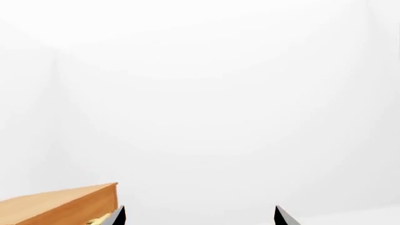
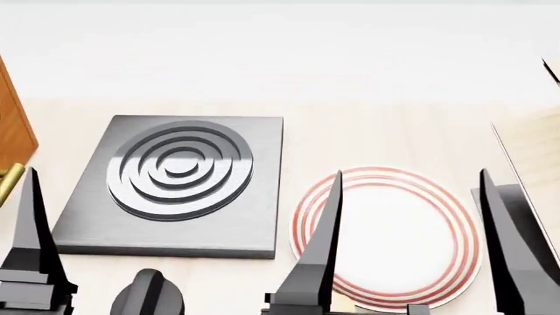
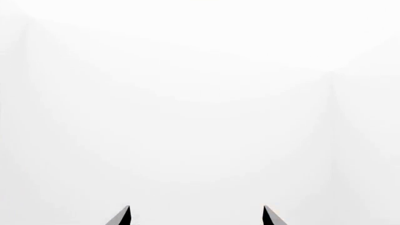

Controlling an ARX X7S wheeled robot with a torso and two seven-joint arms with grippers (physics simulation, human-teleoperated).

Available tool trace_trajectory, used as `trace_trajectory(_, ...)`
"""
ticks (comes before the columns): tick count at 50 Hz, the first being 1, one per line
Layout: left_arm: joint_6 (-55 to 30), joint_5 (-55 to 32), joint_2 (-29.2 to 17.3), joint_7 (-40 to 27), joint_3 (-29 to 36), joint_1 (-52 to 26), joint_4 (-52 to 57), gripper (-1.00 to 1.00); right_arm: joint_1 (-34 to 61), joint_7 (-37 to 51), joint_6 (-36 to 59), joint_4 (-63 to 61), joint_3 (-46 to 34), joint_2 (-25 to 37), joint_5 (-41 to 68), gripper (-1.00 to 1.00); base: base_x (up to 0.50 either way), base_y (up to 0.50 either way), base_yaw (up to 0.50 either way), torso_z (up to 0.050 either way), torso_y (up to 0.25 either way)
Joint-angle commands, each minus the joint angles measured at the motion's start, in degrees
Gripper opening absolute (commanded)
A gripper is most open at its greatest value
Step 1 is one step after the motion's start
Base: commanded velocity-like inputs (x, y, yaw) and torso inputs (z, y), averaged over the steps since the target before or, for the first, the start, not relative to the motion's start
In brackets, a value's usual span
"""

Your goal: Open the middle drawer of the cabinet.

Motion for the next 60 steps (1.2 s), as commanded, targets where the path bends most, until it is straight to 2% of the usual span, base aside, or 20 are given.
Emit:
trace_trajectory(1, -1.10, 2.76, -3.37, 3.57, 0.58, -4.82, -2.41, 1.00, -0.12, -0.84, 0.97, -0.23, 0.78, -0.33, -0.79, 1.00, 0.00, 0.00, 0.00, 0.000, 0.000)
trace_trajectory(12, -2.75, 10.37, -11.37, 7.91, 7.58, -15.17, -8.56, 1.00, -0.05, -0.79, 1.50, -0.43, 1.03, -0.20, -0.40, 1.00, 0.00, 0.00, 0.00, 0.000, 0.000)
trace_trajectory(20, 0.42, 15.85, -15.87, 11.72, 15.29, -21.36, -18.97, 1.00, -0.20, -1.56, 1.45, -0.62, 2.04, -0.72, -0.34, 1.00, 0.00, 0.00, 0.00, 0.000, 0.000)
trace_trajectory(33, 4.54, 20.00, -15.43, 14.76, 23.61, -28.36, -39.17, 1.00, -0.04, -2.26, 1.82, -0.88, 3.49, -1.11, 0.20, 1.00, 0.00, 0.00, 0.00, 0.000, 0.000)
trace_trajectory(50, 9.68, 22.01, -12.83, 14.38, 26.77, -36.66, -62.64, 1.00, -0.01, -4.31, 1.73, -0.88, 4.12, -2.70, -0.84, 1.00, 0.00, 0.00, 0.00, 0.000, 0.000)
trace_trajectory(60, 11.77, 23.55, -12.42, 13.77, 28.14, -40.09, -72.61, 1.00, 0.13, -3.66, 1.82, -0.72, 3.65, -2.14, -0.44, 1.00, 0.00, 0.00, 0.00, 0.000, 0.000)
